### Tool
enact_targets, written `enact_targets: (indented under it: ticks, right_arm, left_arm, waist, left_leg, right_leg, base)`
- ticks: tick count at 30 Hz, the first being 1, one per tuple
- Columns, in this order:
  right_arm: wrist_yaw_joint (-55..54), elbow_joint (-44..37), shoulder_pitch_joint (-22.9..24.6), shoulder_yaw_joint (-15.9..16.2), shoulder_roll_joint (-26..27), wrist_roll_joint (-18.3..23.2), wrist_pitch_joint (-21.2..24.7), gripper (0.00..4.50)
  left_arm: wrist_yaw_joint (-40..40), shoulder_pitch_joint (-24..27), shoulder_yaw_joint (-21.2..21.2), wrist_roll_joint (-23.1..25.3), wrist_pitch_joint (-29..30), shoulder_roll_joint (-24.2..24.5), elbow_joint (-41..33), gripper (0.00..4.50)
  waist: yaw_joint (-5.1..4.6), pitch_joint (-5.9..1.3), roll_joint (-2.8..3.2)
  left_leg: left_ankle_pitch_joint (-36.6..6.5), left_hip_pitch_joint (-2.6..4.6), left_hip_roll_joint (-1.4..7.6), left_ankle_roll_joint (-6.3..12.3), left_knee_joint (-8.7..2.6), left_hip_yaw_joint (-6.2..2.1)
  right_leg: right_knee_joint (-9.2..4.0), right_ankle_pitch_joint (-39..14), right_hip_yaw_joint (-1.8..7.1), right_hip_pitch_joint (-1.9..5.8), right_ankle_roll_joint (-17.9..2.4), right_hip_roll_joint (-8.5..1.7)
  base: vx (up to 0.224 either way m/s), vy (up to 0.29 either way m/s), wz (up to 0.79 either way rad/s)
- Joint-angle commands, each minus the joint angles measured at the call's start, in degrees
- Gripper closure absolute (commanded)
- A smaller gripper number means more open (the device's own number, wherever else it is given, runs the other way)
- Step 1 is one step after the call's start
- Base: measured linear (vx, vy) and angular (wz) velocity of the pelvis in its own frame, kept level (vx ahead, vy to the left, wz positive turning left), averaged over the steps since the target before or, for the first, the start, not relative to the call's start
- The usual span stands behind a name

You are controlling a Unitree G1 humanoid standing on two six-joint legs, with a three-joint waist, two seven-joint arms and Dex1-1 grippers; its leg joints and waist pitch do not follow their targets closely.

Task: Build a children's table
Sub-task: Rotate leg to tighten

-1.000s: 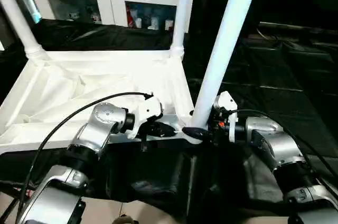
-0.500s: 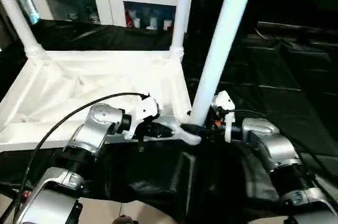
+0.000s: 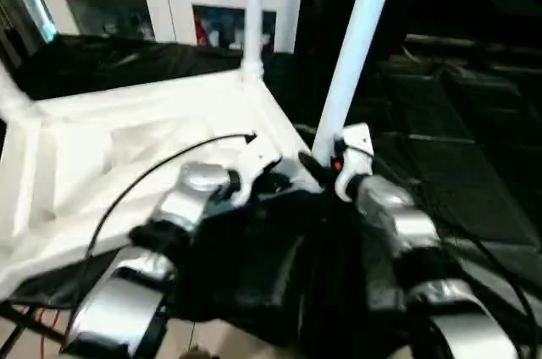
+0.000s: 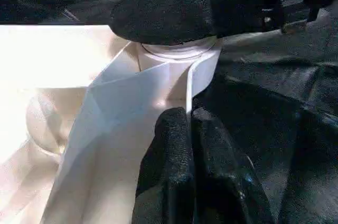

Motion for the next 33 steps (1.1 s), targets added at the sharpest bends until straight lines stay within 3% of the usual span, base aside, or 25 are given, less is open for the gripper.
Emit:
enact_targets:
  ticks: [1,10,22,29,33]
  right_arm:
    - [5.95,1.67,0.75,5.03,4.44,0.39,0.7,1.61]
    - [18.89,-2.71,2.02,7.5,0.06,1.74,0.95,0.73]
    - [41.47,-12.98,6.77,12.2,-10.52,4.55,4.63,0.73]
    - [47.69,-17.18,9.17,14.63,-14.16,5.36,7.88,0.73]
    - [48.11,-18.02,9.56,14.44,-14.35,5.31,8.75,1.07]
  left_arm:
    - [-0.63,-2.2,-0.57,-1.74,-3.5,-3.58,-1.63,4.5]
    - [-7.01,0.31,-1.46,-2.85,-5.36,-0.54,-4.29,4.5]
    - [-21.27,5.03,-2.75,-6.14,-4.65,4.95,-11.44,4.5]
    - [-26.25,7.33,-3.24,-6.82,-3.14,7.63,-15.14,4.5]
    - [-27.19,8.12,-3.2,-7.14,-2.54,8.39,-16.46,4.5]
  waist:
    - [-0.1,-3.85,0.06]
    - [0.09,-3.81,-0.12]
    - [0.88,-3.74,0.01]
    - [1.57,-3.61,0.09]
    - [1.6,-3.67,0.2]
  left_leg:
    - [-16.69,0.55,2.12,0.53,-4.21,-0.54]
    - [-15.19,0.33,2.24,2.27,-4.16,-0.44]
    - [-14.74,0.45,2.59,2.92,-4.18,-0.33]
    - [-15.94,0.55,2.68,2.11,-4.3,-0.29]
    - [-16.12,0.65,2.69,1.52,-4.38,-0.38]
  right_leg:
    - [-4.65,-18.46,3.05,2.57,-10.26,-3.62]
    - [-4.46,-17.19,3.05,2.95,-10.97,-3.71]
    - [-4.23,-16.52,3.02,2.91,-11.95,-3.61]
    - [-4.5,-19.29,3.09,2.69,-10.95,-3.65]
    - [-4.47,-18.84,3.11,2.55,-11.05,-3.66]
  base:
    - [0.0,0.0,0.0]
    - [0.0,0.0,0.0]
    - [0.0,0.0,0.0]
    - [0.0,0.0,0.0]
    - [0.0,0.0,0.0]
